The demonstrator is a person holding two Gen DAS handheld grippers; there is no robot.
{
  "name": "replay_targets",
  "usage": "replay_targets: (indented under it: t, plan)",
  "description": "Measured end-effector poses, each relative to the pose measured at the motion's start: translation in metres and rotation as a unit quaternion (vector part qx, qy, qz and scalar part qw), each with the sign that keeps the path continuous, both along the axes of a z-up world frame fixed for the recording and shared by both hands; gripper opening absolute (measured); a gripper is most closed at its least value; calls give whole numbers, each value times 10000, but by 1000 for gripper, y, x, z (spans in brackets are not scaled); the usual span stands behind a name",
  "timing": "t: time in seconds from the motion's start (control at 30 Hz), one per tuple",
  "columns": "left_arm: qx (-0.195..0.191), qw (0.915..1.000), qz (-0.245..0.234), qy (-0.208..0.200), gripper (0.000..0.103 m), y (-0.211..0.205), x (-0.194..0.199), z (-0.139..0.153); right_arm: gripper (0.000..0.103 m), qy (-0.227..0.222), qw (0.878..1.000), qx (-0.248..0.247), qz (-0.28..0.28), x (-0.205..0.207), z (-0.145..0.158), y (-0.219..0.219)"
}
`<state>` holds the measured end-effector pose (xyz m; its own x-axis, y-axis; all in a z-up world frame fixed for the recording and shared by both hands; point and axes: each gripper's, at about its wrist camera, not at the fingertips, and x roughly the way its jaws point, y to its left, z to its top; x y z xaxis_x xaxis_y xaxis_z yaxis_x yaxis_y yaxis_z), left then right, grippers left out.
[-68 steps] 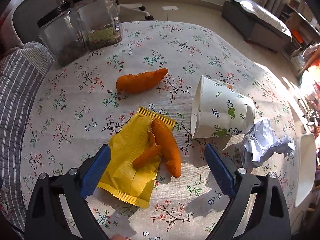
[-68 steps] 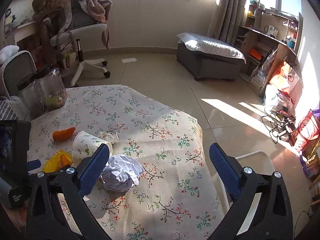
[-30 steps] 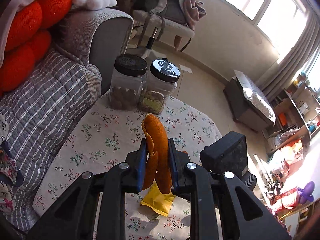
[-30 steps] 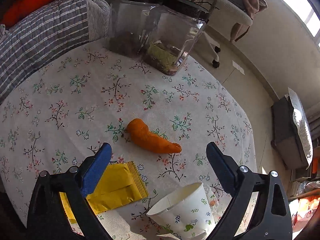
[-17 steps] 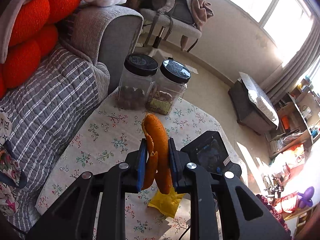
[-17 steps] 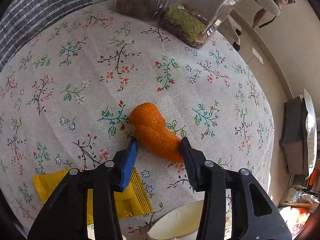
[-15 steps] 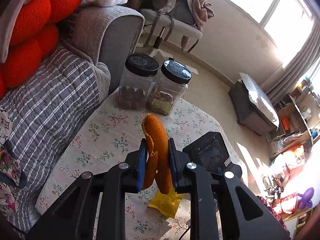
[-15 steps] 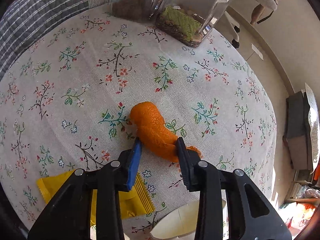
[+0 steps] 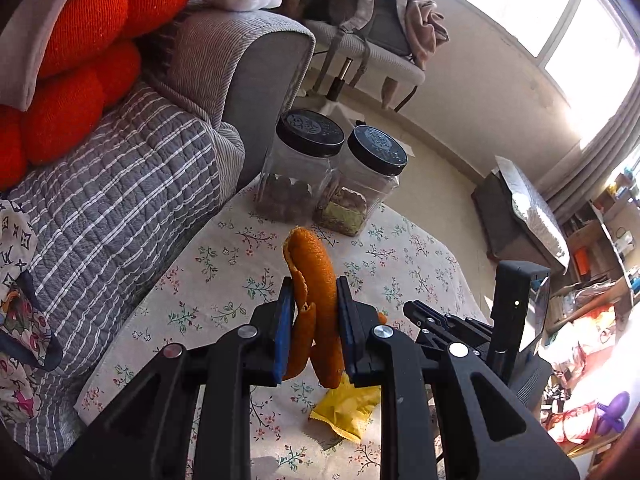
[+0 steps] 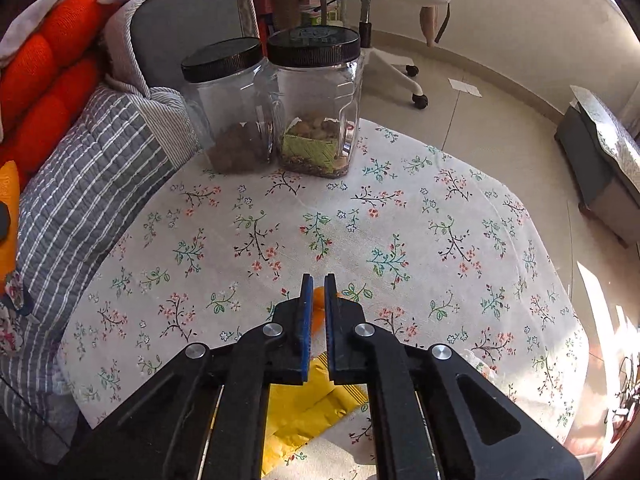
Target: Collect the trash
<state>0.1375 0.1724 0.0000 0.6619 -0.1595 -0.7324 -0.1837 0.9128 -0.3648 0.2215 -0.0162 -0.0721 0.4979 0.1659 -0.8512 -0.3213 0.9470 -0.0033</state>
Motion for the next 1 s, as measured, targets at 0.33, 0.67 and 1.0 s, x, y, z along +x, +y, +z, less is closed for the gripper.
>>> replay_targets:
  t: [0.33, 0.67, 1.0]
  plan:
    - [-194, 9998, -7, 3, 23, 6, -1, 4, 58, 882, 9947, 188, -495, 8, -47, 14]
    - [-176, 9996, 188, -139, 24, 23, -4, 13, 17, 1287, 9856, 19, -1093, 19, -104, 44]
    - [-175, 9994, 309, -62, 23, 31, -4, 10, 10, 460, 9935, 370, -973, 7, -40, 41]
